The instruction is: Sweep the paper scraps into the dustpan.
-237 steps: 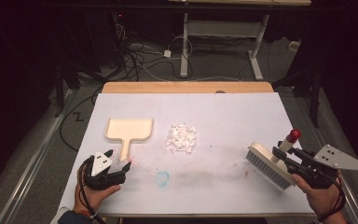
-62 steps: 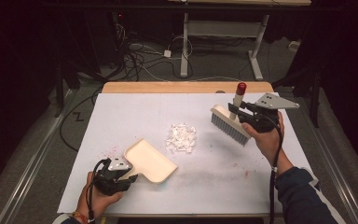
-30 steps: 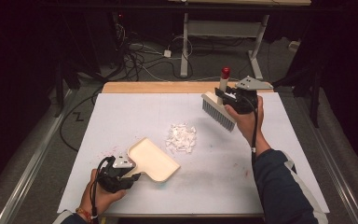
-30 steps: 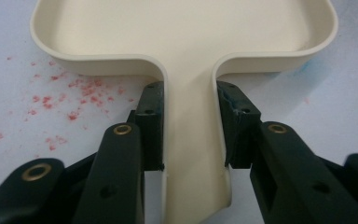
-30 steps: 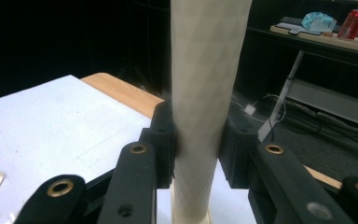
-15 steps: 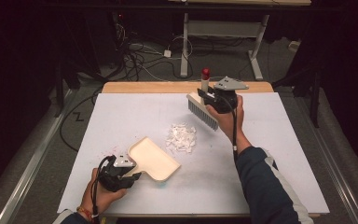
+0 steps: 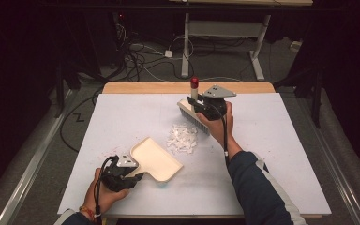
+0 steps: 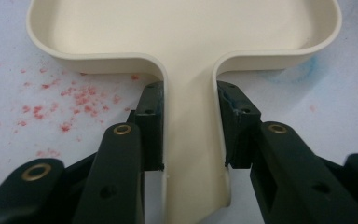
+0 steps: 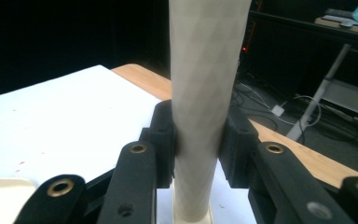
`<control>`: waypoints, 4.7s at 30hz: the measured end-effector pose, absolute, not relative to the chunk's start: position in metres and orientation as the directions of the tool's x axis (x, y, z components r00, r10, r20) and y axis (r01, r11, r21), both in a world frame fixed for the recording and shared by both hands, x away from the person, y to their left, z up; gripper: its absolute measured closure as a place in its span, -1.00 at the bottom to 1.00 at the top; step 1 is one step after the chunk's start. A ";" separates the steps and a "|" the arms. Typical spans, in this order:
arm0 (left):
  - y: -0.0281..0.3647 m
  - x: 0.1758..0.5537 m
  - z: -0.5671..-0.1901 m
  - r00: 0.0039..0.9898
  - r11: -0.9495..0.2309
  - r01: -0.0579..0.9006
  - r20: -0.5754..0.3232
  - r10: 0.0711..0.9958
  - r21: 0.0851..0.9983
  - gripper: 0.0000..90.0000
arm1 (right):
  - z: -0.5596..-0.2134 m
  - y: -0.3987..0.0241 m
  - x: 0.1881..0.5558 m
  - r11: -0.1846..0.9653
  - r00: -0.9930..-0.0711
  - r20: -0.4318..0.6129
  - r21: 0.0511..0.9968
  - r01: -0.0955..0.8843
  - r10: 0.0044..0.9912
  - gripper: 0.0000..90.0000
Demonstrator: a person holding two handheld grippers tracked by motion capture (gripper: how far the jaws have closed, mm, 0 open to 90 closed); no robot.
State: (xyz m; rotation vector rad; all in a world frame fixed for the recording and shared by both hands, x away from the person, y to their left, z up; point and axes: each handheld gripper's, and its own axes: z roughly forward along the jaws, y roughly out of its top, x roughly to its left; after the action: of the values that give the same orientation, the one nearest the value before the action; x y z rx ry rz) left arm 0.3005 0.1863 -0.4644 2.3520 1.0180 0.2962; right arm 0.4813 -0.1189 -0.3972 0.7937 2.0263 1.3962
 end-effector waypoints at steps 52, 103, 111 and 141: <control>0.179 0.315 -0.460 0.693 -0.566 0.626 -0.050 0.719 0.536 0.42 | -0.409 -0.103 0.454 0.327 -0.789 -0.135 0.941 0.087 0.600 0.54; 0.158 0.324 -0.464 0.693 -0.583 0.632 -0.035 0.720 0.511 0.41 | -0.370 -0.072 0.384 0.254 -0.819 -0.157 0.967 -0.014 0.553 0.57; 0.160 0.323 -0.465 0.692 -0.584 0.633 -0.032 0.721 0.509 0.41 | -0.360 -0.091 0.383 0.240 -0.808 -0.142 0.971 -0.001 0.572 0.57; 0.163 0.320 -0.467 0.685 -0.584 0.644 -0.035 0.727 0.494 0.41 | -0.391 -0.090 0.361 0.365 -0.858 -0.164 0.930 0.029 0.487 0.57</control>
State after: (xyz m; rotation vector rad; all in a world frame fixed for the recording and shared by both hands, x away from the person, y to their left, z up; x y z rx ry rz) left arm 0.3195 0.1633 -0.4669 2.4222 1.0588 0.2346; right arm 0.3608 -0.0896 -0.3912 0.4493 2.2175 1.4984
